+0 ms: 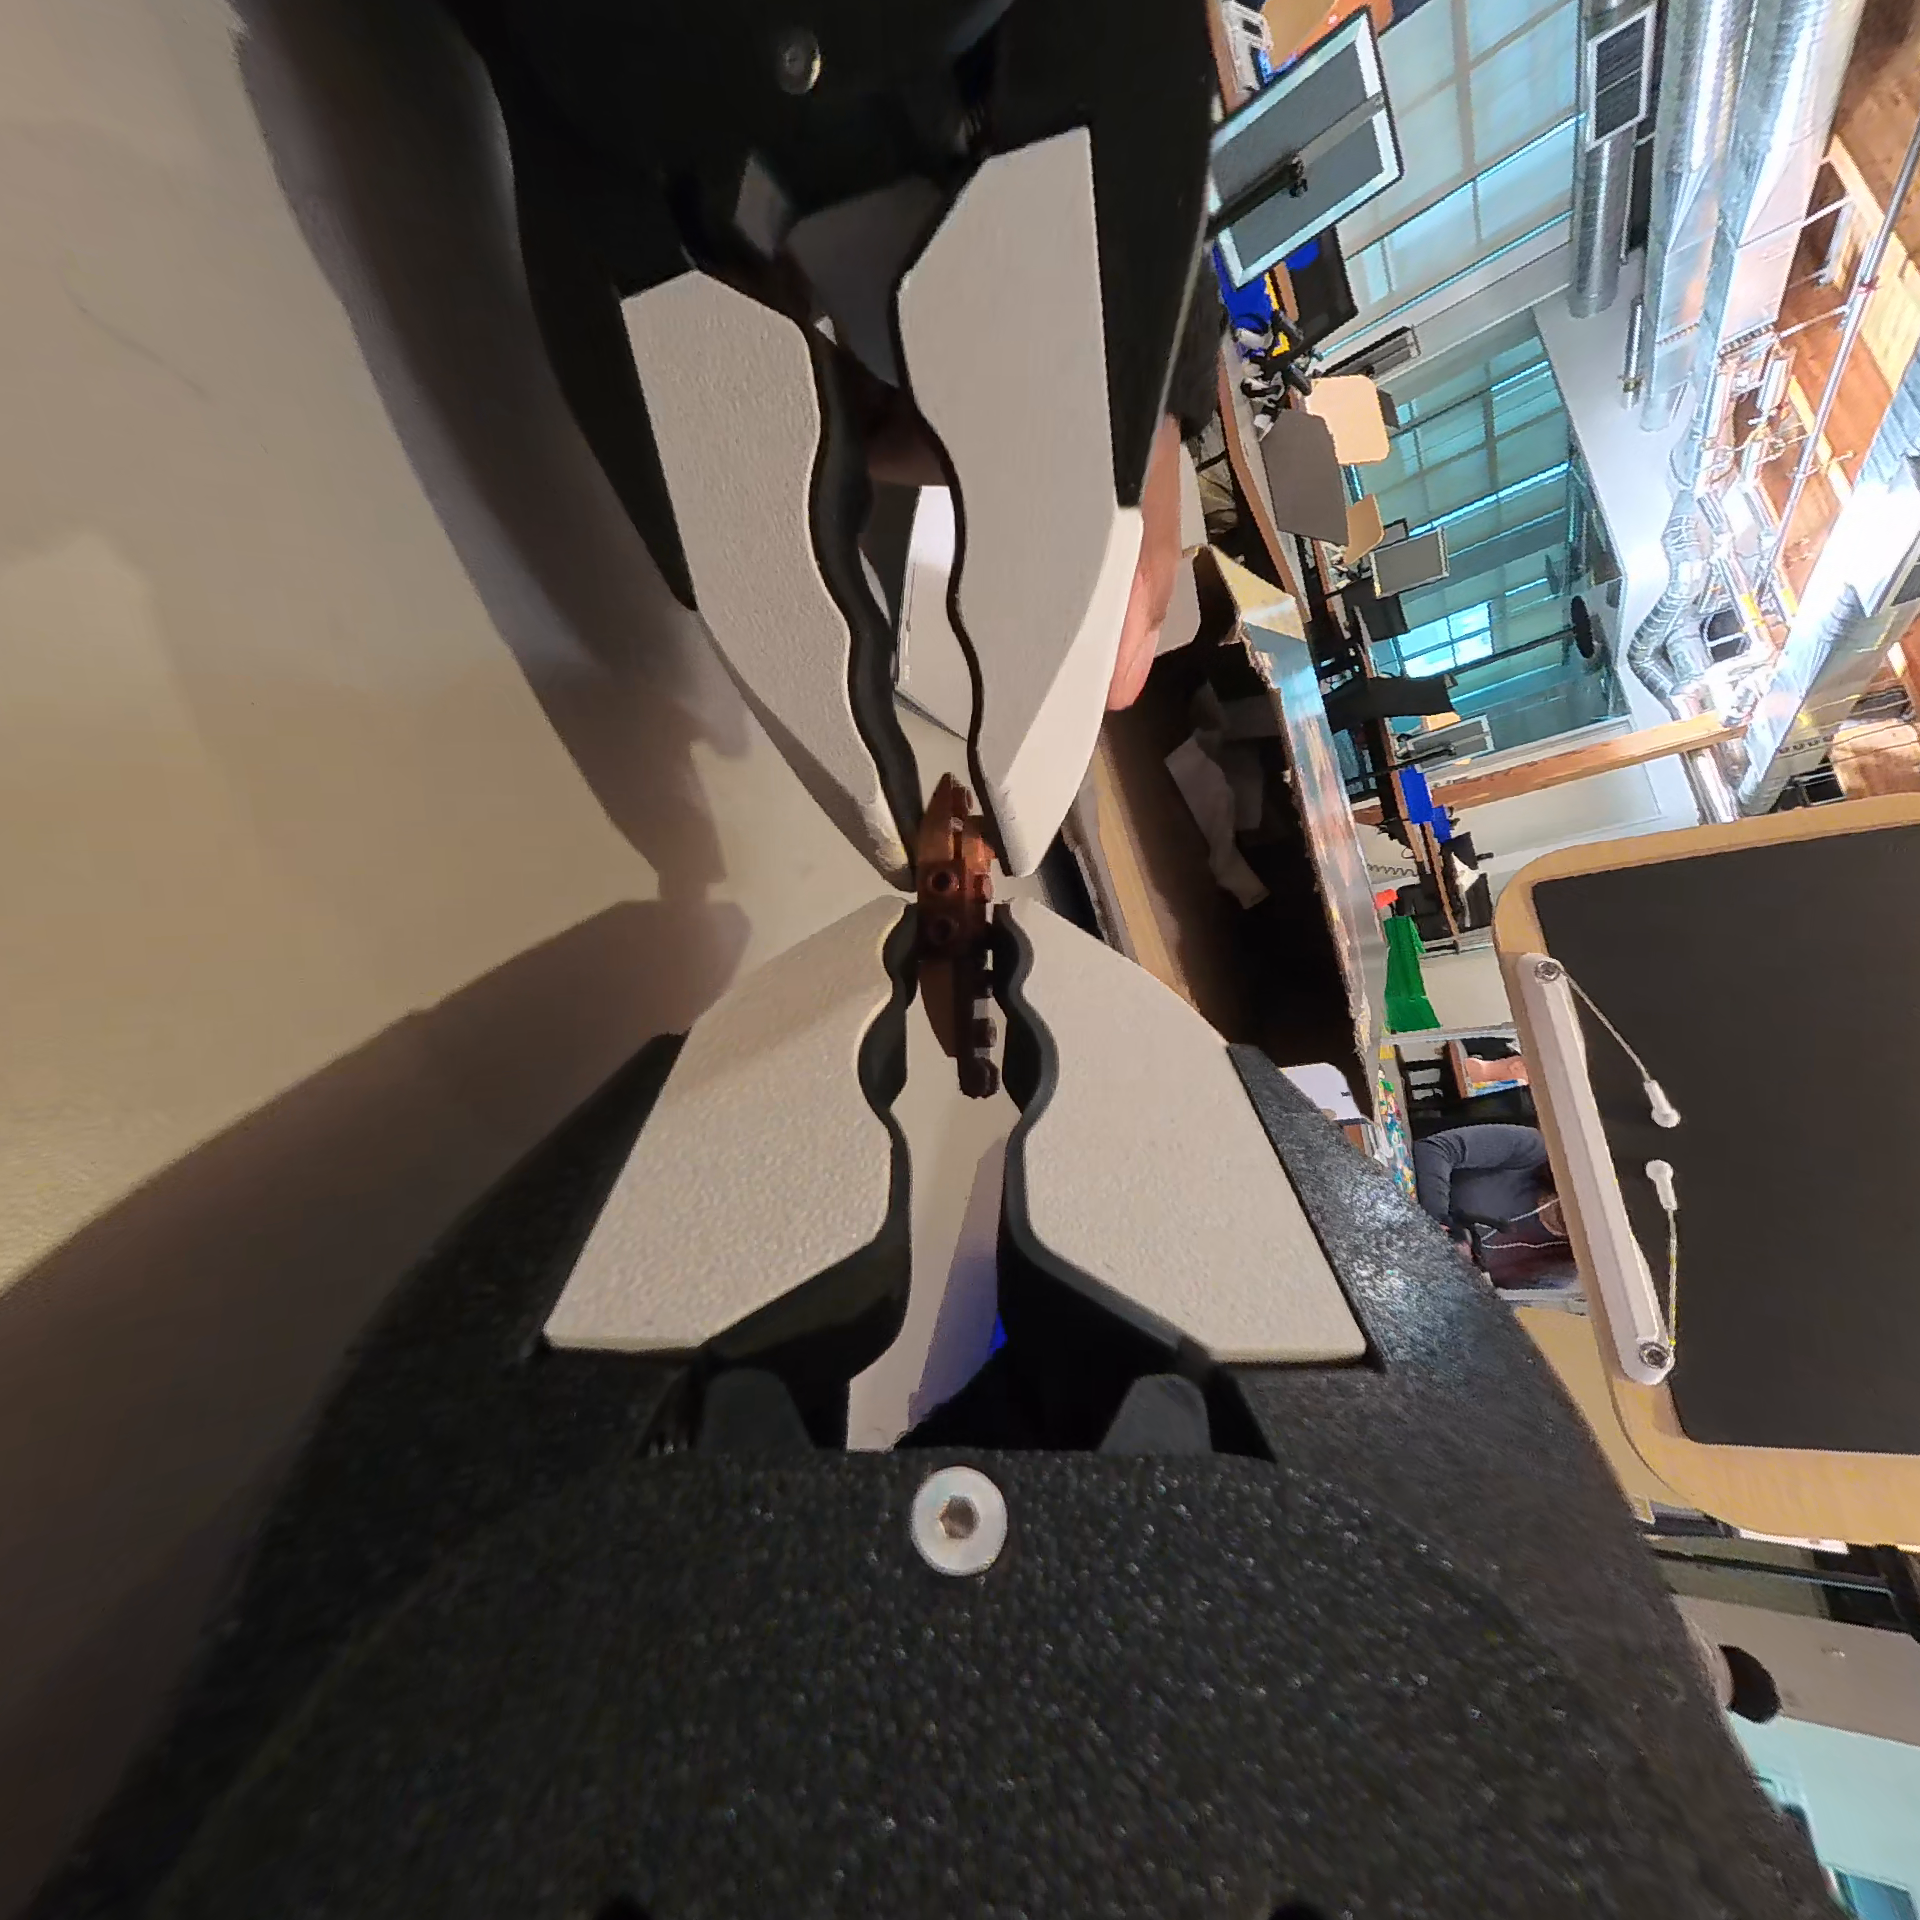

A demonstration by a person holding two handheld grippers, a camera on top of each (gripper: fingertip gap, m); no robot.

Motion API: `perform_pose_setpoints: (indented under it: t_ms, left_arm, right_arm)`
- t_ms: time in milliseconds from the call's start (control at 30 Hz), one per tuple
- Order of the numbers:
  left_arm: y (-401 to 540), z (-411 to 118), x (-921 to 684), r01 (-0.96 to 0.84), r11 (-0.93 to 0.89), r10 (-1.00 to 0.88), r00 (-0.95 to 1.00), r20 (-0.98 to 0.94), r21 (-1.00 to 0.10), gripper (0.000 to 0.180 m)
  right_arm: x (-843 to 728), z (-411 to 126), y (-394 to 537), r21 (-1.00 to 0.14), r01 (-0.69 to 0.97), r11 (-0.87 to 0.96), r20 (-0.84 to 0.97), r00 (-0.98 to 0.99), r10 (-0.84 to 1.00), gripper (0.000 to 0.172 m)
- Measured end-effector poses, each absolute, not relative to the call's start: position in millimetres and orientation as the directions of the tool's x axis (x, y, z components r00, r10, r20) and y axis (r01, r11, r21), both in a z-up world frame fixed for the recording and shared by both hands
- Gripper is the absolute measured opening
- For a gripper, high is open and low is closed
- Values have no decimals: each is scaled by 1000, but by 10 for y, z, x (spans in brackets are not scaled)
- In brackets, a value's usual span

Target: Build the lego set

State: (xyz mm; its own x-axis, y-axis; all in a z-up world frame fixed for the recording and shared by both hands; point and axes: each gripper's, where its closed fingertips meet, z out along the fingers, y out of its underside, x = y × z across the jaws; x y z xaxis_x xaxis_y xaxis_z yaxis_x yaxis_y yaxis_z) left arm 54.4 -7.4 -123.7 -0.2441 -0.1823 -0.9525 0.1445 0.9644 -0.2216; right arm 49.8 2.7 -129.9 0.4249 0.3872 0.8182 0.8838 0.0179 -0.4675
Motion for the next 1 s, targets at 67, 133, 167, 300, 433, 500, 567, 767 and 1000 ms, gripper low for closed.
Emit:
perform_pose_setpoints:
  t_ms: [67, 133, 167, 300, 433, 500, 567, 767, 1000]
  left_arm:
    - [-75, -1227, 547, 144, 966, -178, -236, -955, -216, 13]
    - [-74, -1229, 550, 144, 967, -175, -236, -956, -212, 13]
    - [-74, -1229, 550, 144, 967, -173, -235, -956, -210, 13]
    - [-78, -1227, 548, 142, 968, -170, -238, -956, -207, 13]
    - [-83, -1205, 550, 137, 967, -179, -231, -956, -214, 12]
    - [-86, -1192, 550, 133, 966, -189, -229, -955, -223, 11]
    - [-89, -1190, 549, 131, 964, -198, -234, -952, -233, 11]
    - [-101, -1174, 536, 133, 960, -209, -236, -949, -245, 11]
    - [-88, -1152, 571, 129, 946, -264, -221, -939, -297, 15]
  right_arm:
    - [501, -1292, 27, -472, 882, 16, 816, 430, 387, 13]
    - [503, -1294, 28, -470, 882, 13, 816, 429, 388, 13]
    - [502, -1294, 26, -469, 883, 14, 817, 428, 388, 13]
    - [499, -1287, 21, -472, 881, 15, 815, 430, 389, 13]
    - [503, -1258, 14, -478, 878, 20, 816, 436, 381, 12]
    - [503, -1244, 10, -482, 876, 21, 814, 439, 380, 12]
    - [503, -1242, 7, -479, 878, 23, 817, 436, 377, 13]
    - [495, -1229, -3, -486, 873, 28, 814, 441, 379, 13]
    - [538, -1221, -1, -527, 850, 4, 784, 485, 388, 12]
